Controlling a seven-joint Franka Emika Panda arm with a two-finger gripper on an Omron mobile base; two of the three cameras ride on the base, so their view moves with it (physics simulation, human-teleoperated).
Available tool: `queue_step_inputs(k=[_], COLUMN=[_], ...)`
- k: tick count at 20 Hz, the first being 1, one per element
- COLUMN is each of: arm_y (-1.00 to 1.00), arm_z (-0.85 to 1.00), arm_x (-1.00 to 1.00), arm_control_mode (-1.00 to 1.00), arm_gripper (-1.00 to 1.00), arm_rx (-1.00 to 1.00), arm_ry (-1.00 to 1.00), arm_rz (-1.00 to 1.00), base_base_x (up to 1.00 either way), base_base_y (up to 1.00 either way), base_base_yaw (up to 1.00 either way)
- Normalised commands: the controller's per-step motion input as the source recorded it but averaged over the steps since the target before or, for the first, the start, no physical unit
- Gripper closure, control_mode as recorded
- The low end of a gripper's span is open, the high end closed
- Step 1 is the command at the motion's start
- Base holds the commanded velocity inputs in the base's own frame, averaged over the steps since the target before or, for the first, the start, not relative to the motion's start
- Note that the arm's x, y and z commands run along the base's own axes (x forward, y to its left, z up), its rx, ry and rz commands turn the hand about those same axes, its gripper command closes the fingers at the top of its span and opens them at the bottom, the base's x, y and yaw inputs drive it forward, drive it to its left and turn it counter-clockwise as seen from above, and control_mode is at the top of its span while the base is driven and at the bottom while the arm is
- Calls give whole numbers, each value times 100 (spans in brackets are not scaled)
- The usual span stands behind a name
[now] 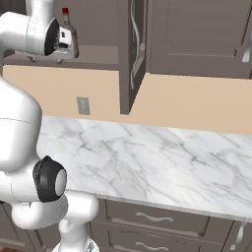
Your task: Get the candle and the liquor from the cabinet and move them to the dining counter.
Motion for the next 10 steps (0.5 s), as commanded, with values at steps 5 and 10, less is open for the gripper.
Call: queue_step_inputs(k=[5,10], arm_y=[-1,1], arm_z=[0,11], arm_x=[53,59], arm_control_mode=[-100,-100], arm_gripper=[-100,-100], arm_rx=[0,0], arm_ry=[-47,-35], arm_rz=[-5,-15], base_base_x=[0,0], base_base_y=[0,0], base_base_yaw=[0,0])
